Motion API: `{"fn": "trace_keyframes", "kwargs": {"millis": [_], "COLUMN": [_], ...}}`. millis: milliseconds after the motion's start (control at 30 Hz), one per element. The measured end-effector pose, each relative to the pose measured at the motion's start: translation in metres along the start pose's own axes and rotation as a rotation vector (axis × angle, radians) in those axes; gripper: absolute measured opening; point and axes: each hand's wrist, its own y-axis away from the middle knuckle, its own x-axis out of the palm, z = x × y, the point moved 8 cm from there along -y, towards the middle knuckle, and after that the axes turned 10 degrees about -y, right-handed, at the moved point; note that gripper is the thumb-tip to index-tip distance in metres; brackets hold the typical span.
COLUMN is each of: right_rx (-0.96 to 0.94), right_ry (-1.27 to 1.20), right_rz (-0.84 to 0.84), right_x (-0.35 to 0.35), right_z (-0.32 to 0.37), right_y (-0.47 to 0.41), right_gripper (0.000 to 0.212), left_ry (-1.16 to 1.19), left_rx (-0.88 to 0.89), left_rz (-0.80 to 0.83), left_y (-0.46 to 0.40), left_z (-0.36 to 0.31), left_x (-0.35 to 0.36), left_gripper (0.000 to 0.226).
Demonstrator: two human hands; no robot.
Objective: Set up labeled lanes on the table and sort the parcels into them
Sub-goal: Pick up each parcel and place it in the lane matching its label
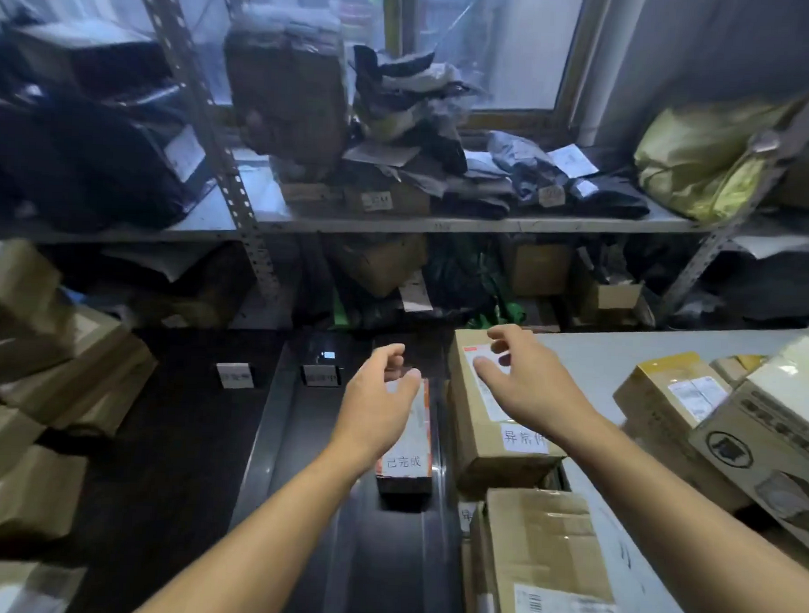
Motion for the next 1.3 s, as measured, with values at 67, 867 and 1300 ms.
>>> {"fn": "trace_keyframes", "kwargs": {"millis": [67, 867, 1300], "right_rx": [-0.121, -0.213, 0.102], "right_ry": [-0.027, -0.329, -0.39], "right_rz": [0.016, 0.363, 0.346], "right_x": [0.016, 0.405, 0.539], "right_z": [0.054, 0.419, 0.426], "right_y": [-0.003, -0.022, -0.137], "right_gripper": [0.045, 0.046, 0.07], "left_ry": [0.003, 0.056, 0.245], "left_rx": [0.052, -0.239, -0.41], "left_rz": [-0.114, -0.504, -0.493], "left_y": [0.003, 0.008, -0.111], "left_z": [-0.007, 0.264, 0.365], "left_x": [-0.048, -0.495, -0.515], "left_gripper": [0.033, 0.045, 0.067]}}
